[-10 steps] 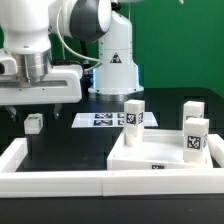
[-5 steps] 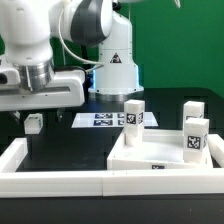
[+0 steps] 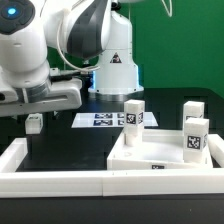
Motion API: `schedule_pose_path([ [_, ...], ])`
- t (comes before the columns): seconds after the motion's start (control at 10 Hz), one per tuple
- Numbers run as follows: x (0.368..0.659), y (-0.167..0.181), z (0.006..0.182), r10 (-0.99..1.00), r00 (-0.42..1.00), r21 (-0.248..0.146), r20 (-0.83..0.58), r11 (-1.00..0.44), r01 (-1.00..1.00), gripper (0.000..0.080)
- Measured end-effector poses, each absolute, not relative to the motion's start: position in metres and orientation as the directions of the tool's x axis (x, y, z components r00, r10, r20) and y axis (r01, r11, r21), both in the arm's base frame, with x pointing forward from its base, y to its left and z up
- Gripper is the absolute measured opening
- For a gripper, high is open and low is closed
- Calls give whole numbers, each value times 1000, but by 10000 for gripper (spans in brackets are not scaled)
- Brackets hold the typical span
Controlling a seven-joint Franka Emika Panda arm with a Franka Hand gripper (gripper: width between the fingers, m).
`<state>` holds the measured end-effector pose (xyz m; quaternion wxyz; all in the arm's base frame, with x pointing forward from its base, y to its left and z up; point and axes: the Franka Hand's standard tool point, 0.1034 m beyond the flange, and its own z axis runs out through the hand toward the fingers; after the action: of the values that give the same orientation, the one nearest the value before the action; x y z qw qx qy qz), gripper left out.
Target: Assemble square table
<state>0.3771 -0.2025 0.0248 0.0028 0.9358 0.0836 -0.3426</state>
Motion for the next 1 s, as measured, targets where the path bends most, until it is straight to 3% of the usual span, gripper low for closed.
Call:
schedule_pose_path([
  [0.6,377,-203,24,152,755,-44,-638,-986,160,649],
  [0.8,368,-204,22,97,765,25,-637,-989,146,649],
  [1.0,364,-203,19,99,758,24,-645,-989,149,649],
])
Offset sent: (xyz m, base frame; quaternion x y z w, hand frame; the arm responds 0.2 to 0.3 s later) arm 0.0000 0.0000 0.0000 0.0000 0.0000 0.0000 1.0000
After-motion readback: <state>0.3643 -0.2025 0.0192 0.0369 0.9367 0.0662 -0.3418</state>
